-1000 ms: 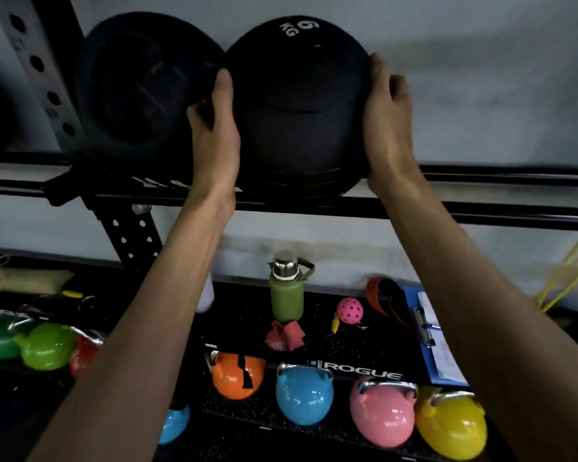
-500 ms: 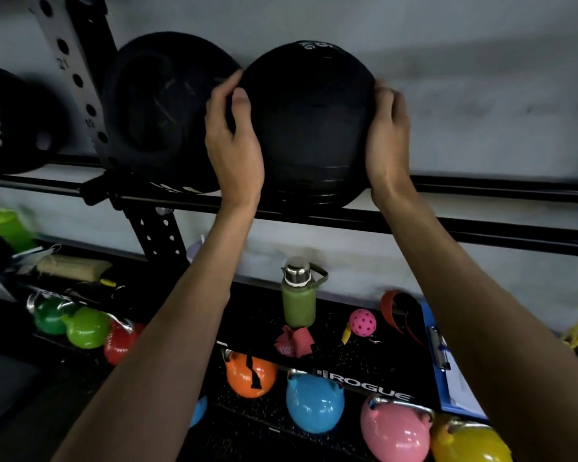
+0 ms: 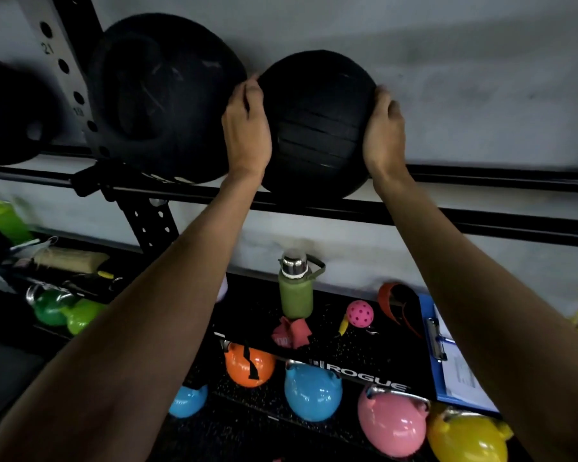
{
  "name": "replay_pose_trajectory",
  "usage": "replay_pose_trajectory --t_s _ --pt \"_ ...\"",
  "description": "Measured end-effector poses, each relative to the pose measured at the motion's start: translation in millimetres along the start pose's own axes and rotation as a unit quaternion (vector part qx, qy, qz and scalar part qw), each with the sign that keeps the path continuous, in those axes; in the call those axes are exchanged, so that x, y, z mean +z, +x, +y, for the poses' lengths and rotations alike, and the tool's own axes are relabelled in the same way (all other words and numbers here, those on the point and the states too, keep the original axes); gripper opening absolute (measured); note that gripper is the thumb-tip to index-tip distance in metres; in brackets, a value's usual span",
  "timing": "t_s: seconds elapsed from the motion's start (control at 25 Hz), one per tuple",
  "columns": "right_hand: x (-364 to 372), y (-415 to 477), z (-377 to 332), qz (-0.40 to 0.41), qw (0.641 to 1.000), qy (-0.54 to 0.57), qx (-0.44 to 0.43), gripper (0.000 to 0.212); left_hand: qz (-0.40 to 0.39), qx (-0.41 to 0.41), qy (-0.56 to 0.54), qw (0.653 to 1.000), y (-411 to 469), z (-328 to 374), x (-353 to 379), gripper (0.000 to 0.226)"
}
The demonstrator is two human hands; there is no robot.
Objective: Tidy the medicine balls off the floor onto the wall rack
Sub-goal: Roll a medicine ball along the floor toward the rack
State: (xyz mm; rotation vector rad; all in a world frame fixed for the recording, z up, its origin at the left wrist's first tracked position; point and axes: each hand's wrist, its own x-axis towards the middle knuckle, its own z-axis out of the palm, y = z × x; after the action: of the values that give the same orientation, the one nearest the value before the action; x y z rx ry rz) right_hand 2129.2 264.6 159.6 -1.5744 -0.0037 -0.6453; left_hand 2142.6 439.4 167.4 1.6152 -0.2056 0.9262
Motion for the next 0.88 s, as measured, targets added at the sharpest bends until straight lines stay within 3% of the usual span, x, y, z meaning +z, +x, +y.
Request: replay_pose_trajectory --t_s 0.16,0.36,0.52,0.68,0.88 --pt "-4 -12 -1 -0.005 1.000 -0.011 0.005 0.052 0.030 0.013 0.015 0.999 -19 3 -5 0.043" --pt "-23 -86 25 0.012 0.996 -0.059 -0.066 0.046 0.009 0.053 0.077 0.996 -108 -49 -46 0.038" --pt "-16 -192 64 0.009 0.992 -0.011 -0.124 0.022 0.004 0.023 0.114 0.993 -206 -98 -94 0.026" --pt "-6 -290 157 -0.107 0.990 -0.096 0.006 0.016 -0.061 -0.112 0.174 0.976 -314 -160 -149 0.025" --pt "-19 -395 281 -0.196 0.941 -0.217 0.170 0.013 -0.166 -0.272 0.243 0.916 -448 -229 -202 0.022"
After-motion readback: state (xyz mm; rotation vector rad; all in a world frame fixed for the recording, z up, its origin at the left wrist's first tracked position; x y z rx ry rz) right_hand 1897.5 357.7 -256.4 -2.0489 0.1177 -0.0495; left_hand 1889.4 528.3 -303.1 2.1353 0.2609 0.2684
